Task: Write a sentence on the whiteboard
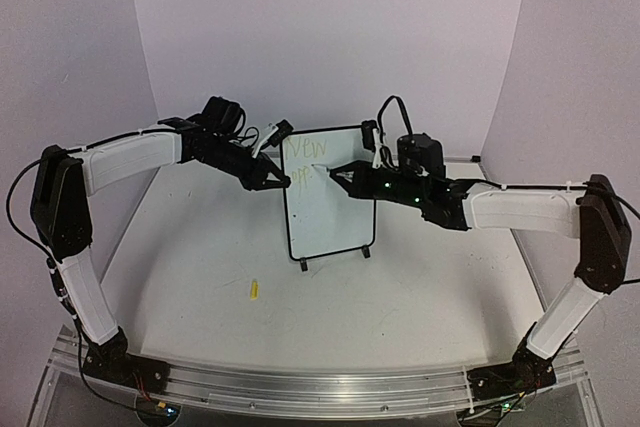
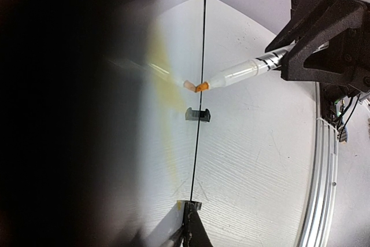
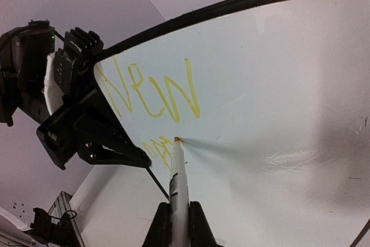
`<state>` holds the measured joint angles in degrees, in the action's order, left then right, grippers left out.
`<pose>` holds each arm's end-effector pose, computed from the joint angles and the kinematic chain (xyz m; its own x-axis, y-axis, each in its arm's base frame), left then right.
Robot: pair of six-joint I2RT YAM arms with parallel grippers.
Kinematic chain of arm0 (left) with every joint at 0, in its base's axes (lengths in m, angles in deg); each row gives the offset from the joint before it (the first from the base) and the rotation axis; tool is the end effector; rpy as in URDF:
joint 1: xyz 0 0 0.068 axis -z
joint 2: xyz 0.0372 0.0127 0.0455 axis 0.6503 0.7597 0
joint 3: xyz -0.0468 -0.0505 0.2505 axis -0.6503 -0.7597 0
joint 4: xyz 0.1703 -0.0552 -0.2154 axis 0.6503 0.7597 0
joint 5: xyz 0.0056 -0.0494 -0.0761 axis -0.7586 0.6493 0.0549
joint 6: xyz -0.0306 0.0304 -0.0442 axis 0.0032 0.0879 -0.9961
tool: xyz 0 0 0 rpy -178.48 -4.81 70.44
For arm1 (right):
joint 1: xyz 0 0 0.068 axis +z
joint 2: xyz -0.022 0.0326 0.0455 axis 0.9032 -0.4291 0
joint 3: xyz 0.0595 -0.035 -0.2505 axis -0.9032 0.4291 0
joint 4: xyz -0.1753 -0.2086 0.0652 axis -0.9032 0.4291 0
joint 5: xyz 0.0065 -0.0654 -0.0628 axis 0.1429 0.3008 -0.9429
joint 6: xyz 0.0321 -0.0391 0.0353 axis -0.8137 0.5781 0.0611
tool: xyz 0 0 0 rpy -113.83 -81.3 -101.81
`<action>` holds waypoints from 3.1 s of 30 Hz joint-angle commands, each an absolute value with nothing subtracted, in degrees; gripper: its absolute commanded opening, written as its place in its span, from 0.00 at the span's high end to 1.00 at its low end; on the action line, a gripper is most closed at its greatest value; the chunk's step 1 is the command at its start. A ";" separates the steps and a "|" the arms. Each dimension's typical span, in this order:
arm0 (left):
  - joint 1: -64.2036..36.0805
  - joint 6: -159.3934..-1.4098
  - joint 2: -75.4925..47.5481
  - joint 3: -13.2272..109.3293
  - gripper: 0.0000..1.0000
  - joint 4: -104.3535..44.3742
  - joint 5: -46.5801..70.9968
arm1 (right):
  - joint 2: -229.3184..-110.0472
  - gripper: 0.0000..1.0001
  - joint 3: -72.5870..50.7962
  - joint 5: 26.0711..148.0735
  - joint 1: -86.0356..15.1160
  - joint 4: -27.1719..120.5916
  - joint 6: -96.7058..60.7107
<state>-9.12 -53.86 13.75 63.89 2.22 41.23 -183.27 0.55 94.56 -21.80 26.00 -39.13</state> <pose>0.3490 -0.2465 0.2674 -0.3839 0.4755 -0.7915 0.9090 0.3451 -0.2336 0.2971 0.2916 0.2592 -0.5123 0.1423 -0.8469 -0.6838 0.5290 0.5026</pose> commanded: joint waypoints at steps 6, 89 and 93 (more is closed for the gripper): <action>-8.90 -51.67 12.22 63.02 1.00 6.66 37.26 | -184.51 1.00 -0.21 95.07 -22.04 25.06 -39.62; -8.92 -51.68 11.96 63.06 1.00 6.92 36.96 | -175.20 1.00 2.64 100.35 -22.36 28.32 -36.47; -8.89 -51.63 11.96 63.06 1.00 6.93 36.91 | -172.66 1.00 5.36 104.19 -24.33 28.28 -36.91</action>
<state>-9.10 -53.80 13.75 63.89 2.21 41.27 -176.49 3.07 99.60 -22.43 29.47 -37.61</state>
